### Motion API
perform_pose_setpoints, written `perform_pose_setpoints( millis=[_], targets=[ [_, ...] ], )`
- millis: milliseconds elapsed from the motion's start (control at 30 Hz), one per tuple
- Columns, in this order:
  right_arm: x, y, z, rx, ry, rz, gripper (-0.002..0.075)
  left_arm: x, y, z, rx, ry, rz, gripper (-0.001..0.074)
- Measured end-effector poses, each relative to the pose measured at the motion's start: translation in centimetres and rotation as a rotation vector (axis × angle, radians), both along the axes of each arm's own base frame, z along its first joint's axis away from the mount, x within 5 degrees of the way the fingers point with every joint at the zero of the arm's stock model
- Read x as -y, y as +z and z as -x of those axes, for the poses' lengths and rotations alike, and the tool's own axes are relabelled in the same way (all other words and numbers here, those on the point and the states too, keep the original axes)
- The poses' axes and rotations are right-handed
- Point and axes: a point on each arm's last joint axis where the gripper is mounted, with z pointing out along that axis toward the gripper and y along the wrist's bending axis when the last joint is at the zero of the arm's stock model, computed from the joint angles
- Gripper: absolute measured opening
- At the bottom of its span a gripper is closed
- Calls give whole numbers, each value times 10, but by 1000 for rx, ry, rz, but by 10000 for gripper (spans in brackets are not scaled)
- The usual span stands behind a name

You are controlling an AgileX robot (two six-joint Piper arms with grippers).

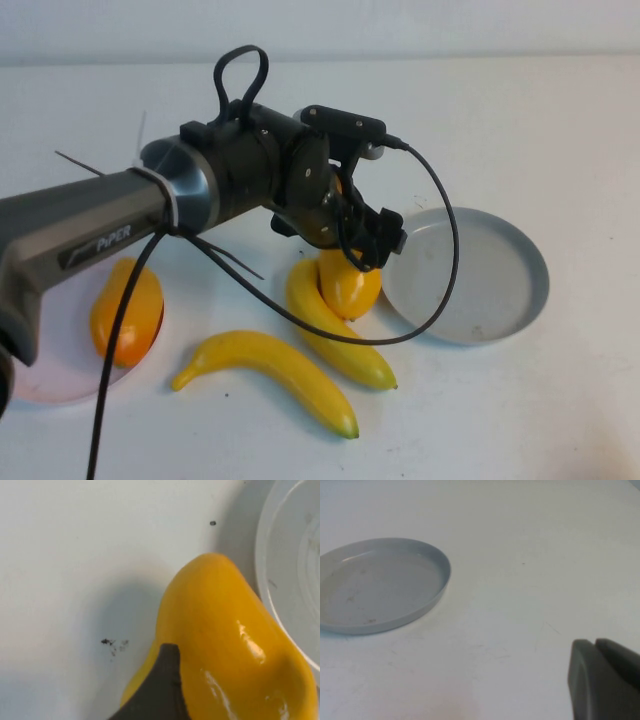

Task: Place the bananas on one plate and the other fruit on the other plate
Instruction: Put one type of fruit in the left plate

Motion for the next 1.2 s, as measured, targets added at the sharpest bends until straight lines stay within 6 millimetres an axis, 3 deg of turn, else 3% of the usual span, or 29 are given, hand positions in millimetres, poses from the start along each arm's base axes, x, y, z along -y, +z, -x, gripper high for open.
perform_pose_setpoints(
  millis=[333, 800, 967, 1100, 1200],
  targets=[
    [0, 0, 0, 0, 0, 0, -18, -2, -25, -9, -22, 17, -49, 669],
    [0, 0, 0, 0, 0, 0, -18, -15, -45, -25, -39, 57, -89, 666],
    [0, 0, 0, 0, 0, 0, -18, -17, -46, -26, -46, 59, -98, 556],
    [0, 0, 0, 0, 0, 0, -18, -18, -42, -25, -43, 60, -96, 554],
    [0, 0, 0, 0, 0, 0, -18, -20, -26, -23, -27, 62, -85, 554]
  ],
)
